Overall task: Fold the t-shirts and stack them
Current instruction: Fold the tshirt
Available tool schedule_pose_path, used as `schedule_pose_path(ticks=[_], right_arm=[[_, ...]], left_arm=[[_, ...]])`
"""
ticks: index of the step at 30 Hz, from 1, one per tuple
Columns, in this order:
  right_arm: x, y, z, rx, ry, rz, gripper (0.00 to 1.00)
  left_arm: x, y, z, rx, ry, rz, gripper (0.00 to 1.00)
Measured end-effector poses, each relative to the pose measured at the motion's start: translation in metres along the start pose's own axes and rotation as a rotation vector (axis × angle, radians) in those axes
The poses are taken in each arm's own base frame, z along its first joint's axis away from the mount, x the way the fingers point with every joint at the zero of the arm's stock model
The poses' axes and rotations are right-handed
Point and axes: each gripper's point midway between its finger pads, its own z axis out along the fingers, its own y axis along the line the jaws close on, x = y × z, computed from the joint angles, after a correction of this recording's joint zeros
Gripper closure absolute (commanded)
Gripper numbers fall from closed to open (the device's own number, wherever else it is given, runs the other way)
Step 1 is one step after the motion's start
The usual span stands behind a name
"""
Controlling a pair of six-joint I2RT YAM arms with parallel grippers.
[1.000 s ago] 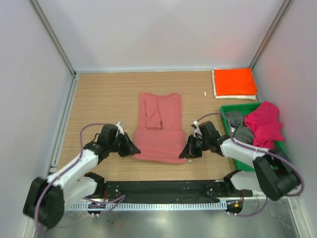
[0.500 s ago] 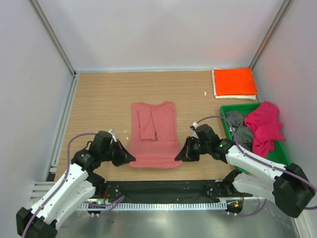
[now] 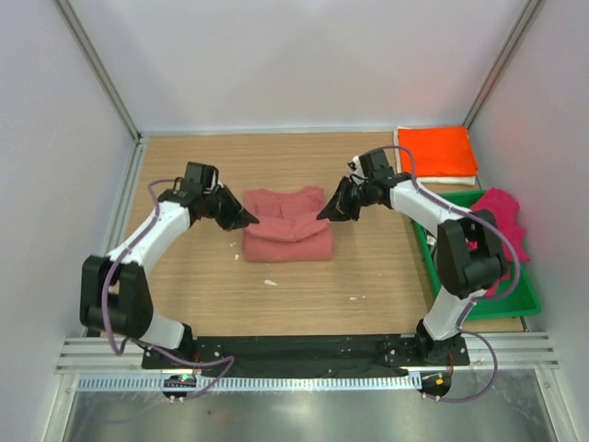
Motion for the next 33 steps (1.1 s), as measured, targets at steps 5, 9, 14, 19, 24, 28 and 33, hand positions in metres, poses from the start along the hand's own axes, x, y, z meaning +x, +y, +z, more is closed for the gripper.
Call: schedule_pose_path(ticks=[5, 9, 14, 19, 24, 28, 33], right_arm=[[-0.044, 0.005, 0.022, -0.021, 0.026, 0.008, 0.99], [-0.069, 0.003, 0.041, -0.031, 0.042, 0.021, 0.99], [-0.091, -0.004, 0.055, -0.05, 0.05, 0.042, 0.96], [-0.123, -0.012, 0.07, -0.088, 0.03, 0.067, 0.91], [-0.171, -0.021, 0.081, -0.191, -0.056, 0.121, 0.69], [-0.225, -0.03, 0.082, -0.254, -0.146, 0.141, 0.5], [-0.268, -0.017, 0.045, -0.231, -0.248, 0.042, 0.37]], left_arm=[[-0.054, -0.018, 0.034, 0.0, 0.021, -0.001, 1.0], [-0.079, -0.021, 0.045, 0.002, 0.031, -0.012, 1.0], [-0.111, -0.023, 0.063, 0.018, 0.036, -0.016, 0.99], [-0.129, -0.003, 0.087, 0.007, 0.055, -0.048, 0.99], [-0.165, 0.007, 0.11, 0.052, 0.03, -0.065, 0.74], [-0.199, 0.012, 0.117, 0.083, -0.048, -0.039, 0.51], [-0.223, 0.007, 0.088, 0.084, -0.162, 0.01, 0.23]])
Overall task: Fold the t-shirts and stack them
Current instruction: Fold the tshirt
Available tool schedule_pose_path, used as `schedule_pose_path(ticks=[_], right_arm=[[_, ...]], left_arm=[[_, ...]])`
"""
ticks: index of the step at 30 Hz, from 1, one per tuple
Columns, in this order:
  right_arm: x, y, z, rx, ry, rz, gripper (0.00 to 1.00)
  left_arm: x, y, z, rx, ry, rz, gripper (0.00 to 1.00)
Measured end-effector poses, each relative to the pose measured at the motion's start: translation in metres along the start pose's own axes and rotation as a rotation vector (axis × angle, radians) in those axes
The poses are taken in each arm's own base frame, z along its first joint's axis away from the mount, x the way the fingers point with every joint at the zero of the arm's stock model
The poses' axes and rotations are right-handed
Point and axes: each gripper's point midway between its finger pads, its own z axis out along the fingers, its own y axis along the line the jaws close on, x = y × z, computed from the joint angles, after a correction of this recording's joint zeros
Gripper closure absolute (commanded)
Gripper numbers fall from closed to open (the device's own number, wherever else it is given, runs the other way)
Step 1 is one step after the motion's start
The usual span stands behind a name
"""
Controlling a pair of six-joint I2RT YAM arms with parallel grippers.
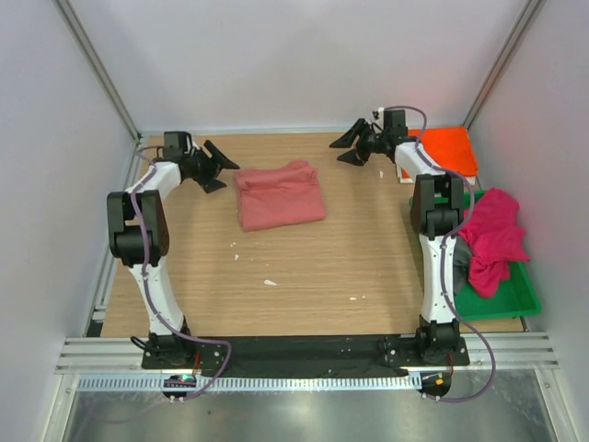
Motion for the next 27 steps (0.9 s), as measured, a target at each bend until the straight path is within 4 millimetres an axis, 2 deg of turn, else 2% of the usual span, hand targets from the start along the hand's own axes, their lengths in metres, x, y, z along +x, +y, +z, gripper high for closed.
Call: schedule_pose_path(ticks=[3, 5, 8, 12, 14, 15, 17, 22, 27], right_arm=[[0.0, 0.01, -0.017, 0.026, -0.013, -0.083, 0.38], [0.015, 0.014, -0.024, 0.053, 0.007, -0.129, 0.37], [0.046, 0.017, -0.021, 0.081, 0.061, -0.21, 0.36], [0.076, 0.014, -0.004, 0.116, 0.122, -0.34, 0.36], [0.085, 0.012, 0.003, 0.128, 0.146, -0.386, 0.37], [0.085, 0.011, 0.007, 0.131, 0.148, -0.411, 0.38], [0.079, 0.006, 0.012, 0.141, 0.14, -0.44, 0.4], [0.059, -0.015, 0.023, 0.166, 0.11, -0.461, 0.43], [0.049, -0.033, 0.035, 0.168, 0.098, -0.452, 0.47]], left_arm=[[-0.005, -0.023, -0.028, 0.04, -0.053, 0.055, 0.24], [-0.003, -0.039, -0.044, 0.073, -0.076, 0.106, 0.25], [0.003, -0.057, -0.055, 0.119, -0.085, 0.201, 0.23], [0.021, -0.059, -0.043, 0.109, -0.054, 0.321, 0.23], [0.029, -0.053, -0.032, 0.081, -0.037, 0.369, 0.27], [0.033, -0.049, -0.026, 0.064, -0.025, 0.387, 0.3], [0.037, -0.038, -0.014, 0.026, -0.007, 0.411, 0.31], [0.026, -0.011, 0.007, -0.065, -0.007, 0.408, 0.3], [0.01, -0.011, 0.017, -0.088, -0.034, 0.414, 0.3]])
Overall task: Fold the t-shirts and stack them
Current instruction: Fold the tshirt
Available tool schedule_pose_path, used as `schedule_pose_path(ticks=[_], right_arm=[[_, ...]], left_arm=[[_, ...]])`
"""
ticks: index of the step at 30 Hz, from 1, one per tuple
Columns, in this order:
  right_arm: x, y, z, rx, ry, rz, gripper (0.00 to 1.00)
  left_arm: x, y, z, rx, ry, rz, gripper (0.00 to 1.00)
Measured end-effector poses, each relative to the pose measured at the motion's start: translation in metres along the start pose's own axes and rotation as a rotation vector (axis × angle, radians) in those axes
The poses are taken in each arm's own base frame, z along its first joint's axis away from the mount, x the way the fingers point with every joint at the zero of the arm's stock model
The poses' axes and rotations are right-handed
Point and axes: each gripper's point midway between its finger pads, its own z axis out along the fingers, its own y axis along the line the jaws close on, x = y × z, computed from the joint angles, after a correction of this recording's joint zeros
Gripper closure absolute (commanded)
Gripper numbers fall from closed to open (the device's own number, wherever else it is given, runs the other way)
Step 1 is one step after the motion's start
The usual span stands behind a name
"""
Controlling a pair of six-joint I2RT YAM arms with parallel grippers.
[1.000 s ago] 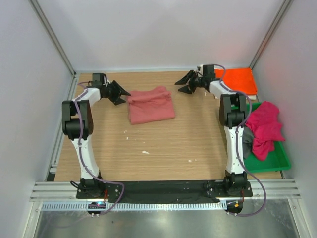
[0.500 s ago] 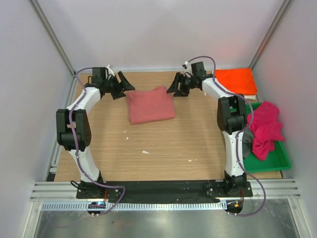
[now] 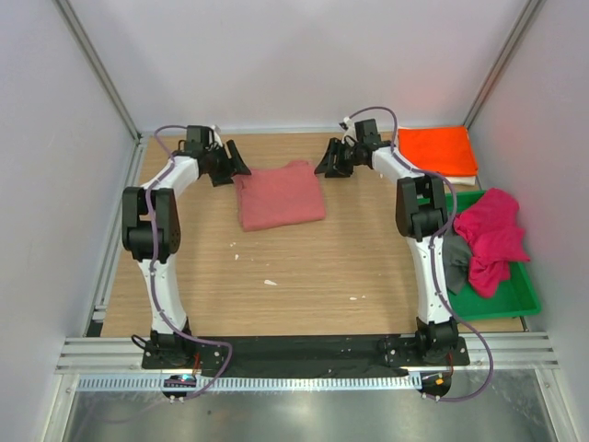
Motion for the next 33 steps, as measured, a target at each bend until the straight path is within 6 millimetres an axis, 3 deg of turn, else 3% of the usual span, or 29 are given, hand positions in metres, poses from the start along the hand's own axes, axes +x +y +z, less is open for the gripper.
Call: schedule_pose_path(ticks=[8, 13, 18, 27, 33], right_arm=[[-0.012, 0.012, 0.022, -0.056, -0.039, 0.009, 0.53], [-0.017, 0.022, 0.025, -0.085, -0.054, 0.018, 0.55], [-0.019, 0.025, 0.026, -0.089, -0.062, 0.021, 0.48], [-0.02, -0.001, 0.019, -0.004, -0.085, 0.061, 0.45], [-0.032, -0.003, 0.005, 0.01, -0.111, 0.054, 0.41]], left_arm=[[-0.013, -0.001, 0.011, 0.006, -0.016, 0.008, 0.32], [-0.006, 0.006, 0.022, -0.006, 0.014, -0.005, 0.41], [-0.003, 0.01, 0.027, -0.015, 0.035, -0.008, 0.41], [-0.006, 0.011, 0.023, -0.013, 0.039, -0.004, 0.41], [-0.008, 0.017, 0.02, -0.004, 0.043, -0.018, 0.38]])
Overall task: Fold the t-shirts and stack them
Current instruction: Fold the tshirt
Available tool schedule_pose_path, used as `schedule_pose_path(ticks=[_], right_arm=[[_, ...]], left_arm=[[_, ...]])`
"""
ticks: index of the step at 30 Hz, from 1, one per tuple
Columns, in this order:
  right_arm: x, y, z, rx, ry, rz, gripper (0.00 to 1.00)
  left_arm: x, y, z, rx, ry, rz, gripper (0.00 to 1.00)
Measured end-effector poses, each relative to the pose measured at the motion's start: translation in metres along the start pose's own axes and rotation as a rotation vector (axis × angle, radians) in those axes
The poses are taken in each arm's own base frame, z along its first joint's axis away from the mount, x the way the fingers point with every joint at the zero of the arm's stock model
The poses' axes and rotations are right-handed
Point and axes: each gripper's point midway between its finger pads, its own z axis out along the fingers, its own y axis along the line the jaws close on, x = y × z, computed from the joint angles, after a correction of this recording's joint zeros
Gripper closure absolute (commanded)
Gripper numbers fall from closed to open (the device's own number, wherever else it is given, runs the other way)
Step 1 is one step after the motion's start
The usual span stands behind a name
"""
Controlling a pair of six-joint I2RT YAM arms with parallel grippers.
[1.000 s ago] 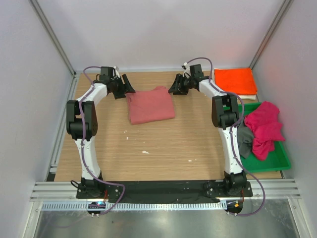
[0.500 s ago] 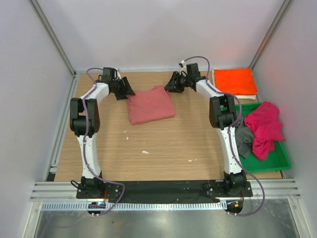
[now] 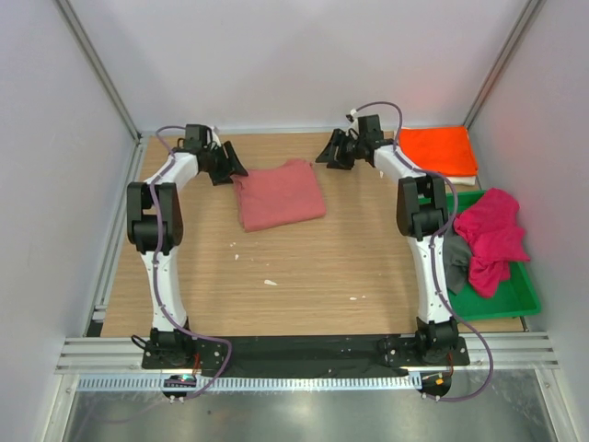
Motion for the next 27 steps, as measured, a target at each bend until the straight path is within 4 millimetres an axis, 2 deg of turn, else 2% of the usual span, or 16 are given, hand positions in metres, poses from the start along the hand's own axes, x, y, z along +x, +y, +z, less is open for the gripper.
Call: schedule_pose_path(ticks=[5, 13, 17, 22, 27], right_arm=[[-0.009, 0.013, -0.005, -0.035, -0.012, -0.013, 0.4], [-0.019, 0.049, -0.001, -0.107, -0.029, -0.062, 0.4], [-0.009, 0.045, 0.009, -0.108, -0.007, -0.057, 0.4], [0.004, 0.03, 0.018, -0.089, 0.027, -0.043, 0.42], [0.012, 0.022, 0.023, -0.079, 0.047, -0.035, 0.53]], left_arm=[[-0.001, 0.001, -0.001, 0.011, 0.002, -0.006, 0.41], [0.0, -0.005, -0.002, 0.043, 0.009, -0.004, 0.43], [0.0, -0.006, -0.001, 0.05, 0.01, -0.006, 0.46], [0.002, -0.005, 0.004, 0.056, 0.02, -0.011, 0.52], [0.004, -0.002, 0.009, 0.055, 0.028, -0.02, 0.61]])
